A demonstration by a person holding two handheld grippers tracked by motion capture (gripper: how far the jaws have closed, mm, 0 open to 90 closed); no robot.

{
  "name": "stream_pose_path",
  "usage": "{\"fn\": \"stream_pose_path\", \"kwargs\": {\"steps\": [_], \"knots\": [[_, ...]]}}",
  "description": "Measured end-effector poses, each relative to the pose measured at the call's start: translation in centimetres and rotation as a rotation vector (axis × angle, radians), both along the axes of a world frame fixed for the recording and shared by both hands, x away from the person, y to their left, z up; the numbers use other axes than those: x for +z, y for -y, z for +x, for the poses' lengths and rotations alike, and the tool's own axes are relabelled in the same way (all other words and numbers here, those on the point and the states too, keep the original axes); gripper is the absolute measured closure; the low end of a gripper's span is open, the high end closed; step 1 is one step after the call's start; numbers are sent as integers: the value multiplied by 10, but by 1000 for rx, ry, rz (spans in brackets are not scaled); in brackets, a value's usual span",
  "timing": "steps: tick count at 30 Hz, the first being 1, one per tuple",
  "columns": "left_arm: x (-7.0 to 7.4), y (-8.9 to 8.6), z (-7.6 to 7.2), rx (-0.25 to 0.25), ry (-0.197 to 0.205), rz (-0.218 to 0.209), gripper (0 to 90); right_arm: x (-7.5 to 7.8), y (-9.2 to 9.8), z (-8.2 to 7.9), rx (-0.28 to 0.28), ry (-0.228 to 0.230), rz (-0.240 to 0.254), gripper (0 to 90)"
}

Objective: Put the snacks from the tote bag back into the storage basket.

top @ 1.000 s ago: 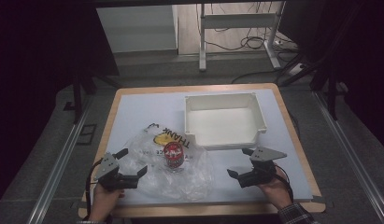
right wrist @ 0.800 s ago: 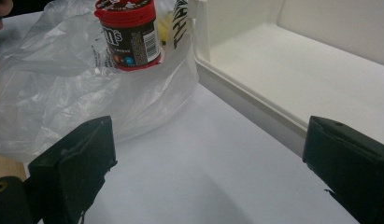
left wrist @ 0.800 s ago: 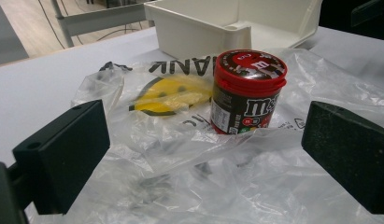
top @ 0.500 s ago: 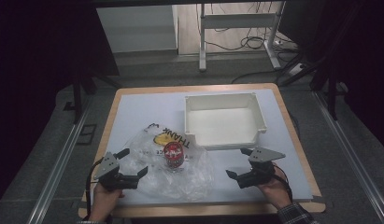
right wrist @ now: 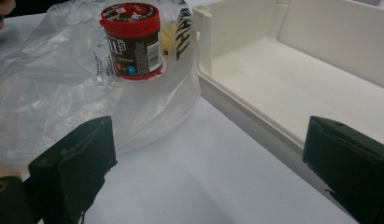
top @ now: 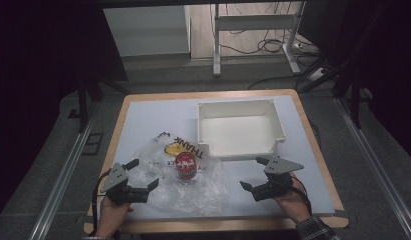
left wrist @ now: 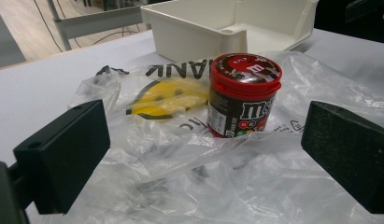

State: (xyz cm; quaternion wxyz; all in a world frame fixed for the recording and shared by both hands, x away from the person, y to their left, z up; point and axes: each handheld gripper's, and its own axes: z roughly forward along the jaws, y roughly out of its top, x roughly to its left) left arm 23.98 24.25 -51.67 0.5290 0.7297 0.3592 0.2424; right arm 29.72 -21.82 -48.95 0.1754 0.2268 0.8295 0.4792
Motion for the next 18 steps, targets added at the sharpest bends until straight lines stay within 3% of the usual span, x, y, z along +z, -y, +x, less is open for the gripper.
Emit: {"fn": "stream_pose_path", "kwargs": {"steps": [18], "knots": [[1, 2, 0, -11, 8, 1, 16, 3, -9, 1, 26, 24, 5, 28]]}}
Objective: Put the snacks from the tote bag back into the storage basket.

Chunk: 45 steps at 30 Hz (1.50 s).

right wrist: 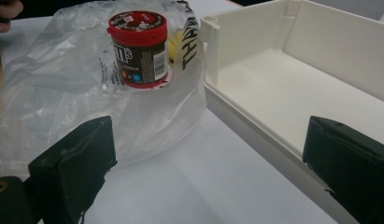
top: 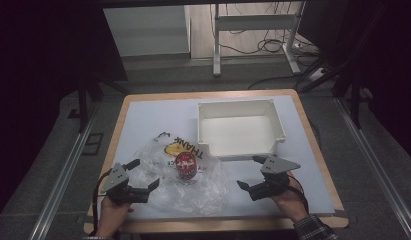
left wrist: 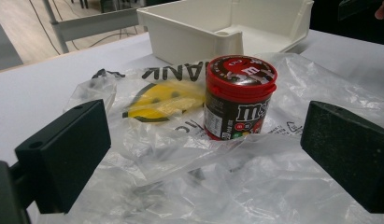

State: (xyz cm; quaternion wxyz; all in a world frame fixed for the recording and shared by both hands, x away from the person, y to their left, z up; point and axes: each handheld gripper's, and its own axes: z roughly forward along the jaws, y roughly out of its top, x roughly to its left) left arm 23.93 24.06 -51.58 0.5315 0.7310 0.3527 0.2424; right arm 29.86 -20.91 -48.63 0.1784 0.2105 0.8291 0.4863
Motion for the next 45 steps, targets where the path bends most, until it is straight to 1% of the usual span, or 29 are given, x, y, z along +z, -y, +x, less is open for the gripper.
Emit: {"fn": "stream_pose_path", "kwargs": {"steps": [7, 22, 30, 33, 39, 42, 45], "knots": [[0, 0, 0, -2, 3, -4, 17, 0, -3, 1, 9, -1, 0, 28], [1, 2, -1, -6, 10, 6, 18, 1, -12, 4, 41, -15, 1, 28], [1, 2, -1, -5, 12, 8, 19, 3, -18, 5, 64, -18, 11, 28], [1, 2, -1, -5, 13, 8, 20, 3, -21, 6, 74, -18, 7, 28], [1, 2, -1, -6, 13, 10, 20, 4, -26, 7, 104, -30, -6, 33], [1, 3, -1, -7, 12, 14, 20, 4, -28, 10, 114, -52, -2, 34], [1, 3, -1, -7, 13, 15, 20, 4, -29, 12, 118, -48, -8, 34]]}}
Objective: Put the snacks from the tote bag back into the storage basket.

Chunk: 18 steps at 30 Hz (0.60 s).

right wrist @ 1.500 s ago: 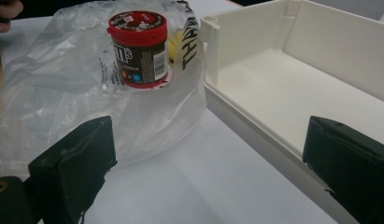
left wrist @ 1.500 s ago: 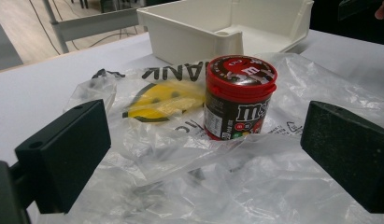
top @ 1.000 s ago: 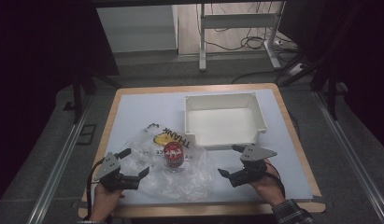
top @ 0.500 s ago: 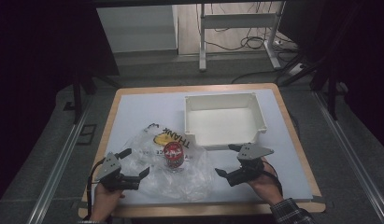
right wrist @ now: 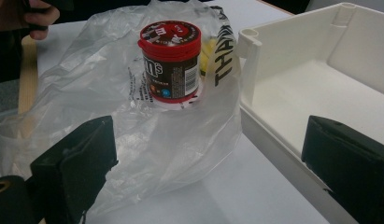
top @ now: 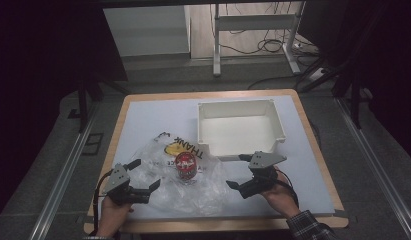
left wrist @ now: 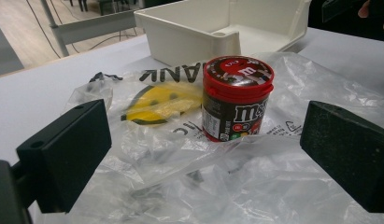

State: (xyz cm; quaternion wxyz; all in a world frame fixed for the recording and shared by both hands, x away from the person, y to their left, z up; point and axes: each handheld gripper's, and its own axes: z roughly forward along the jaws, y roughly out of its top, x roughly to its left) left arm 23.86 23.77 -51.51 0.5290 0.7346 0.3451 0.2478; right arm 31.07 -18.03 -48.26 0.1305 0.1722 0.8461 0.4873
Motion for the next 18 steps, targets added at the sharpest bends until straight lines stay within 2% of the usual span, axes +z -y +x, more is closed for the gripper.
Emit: {"fn": "stream_pose_path", "kwargs": {"steps": [18], "knots": [[1, -1, -1, -3, 7, -11, 21, -1, -10, 6, 24, -21, 2, 33]]}}
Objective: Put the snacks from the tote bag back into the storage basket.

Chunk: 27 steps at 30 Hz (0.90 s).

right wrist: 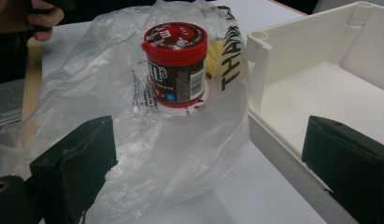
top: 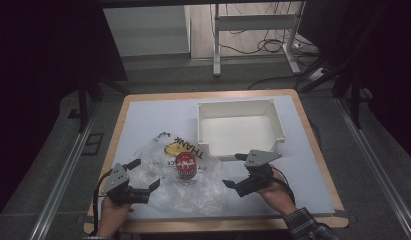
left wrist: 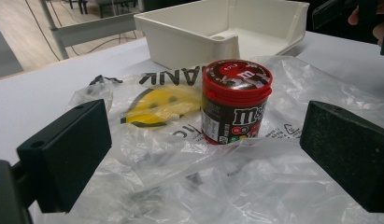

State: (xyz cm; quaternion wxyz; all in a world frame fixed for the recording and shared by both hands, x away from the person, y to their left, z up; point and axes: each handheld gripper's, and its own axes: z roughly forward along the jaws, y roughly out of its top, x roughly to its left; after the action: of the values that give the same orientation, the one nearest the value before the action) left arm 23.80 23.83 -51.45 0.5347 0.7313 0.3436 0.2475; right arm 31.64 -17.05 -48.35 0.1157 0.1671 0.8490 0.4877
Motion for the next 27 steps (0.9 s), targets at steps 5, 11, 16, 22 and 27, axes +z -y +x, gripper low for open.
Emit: {"fn": "stream_pose_path", "kwargs": {"steps": [5, 11, 16, 22, 27], "knots": [[0, 0, 0, -3, 0, 4, 22, 1, -3, 0, 6, -4, 0, 33], [0, 1, 0, -6, 1, 3, 23, 2, -6, 0, 6, -8, -3, 33], [0, 0, 0, -7, 4, -4, 23, 3, -11, 1, 2, 3, -15, 33], [1, 0, -1, -8, 8, -4, 24, 3, -17, 2, 13, 14, -25, 33], [1, 0, -1, -8, 9, -2, 25, 3, -19, 4, 15, 28, -39, 33]]}}
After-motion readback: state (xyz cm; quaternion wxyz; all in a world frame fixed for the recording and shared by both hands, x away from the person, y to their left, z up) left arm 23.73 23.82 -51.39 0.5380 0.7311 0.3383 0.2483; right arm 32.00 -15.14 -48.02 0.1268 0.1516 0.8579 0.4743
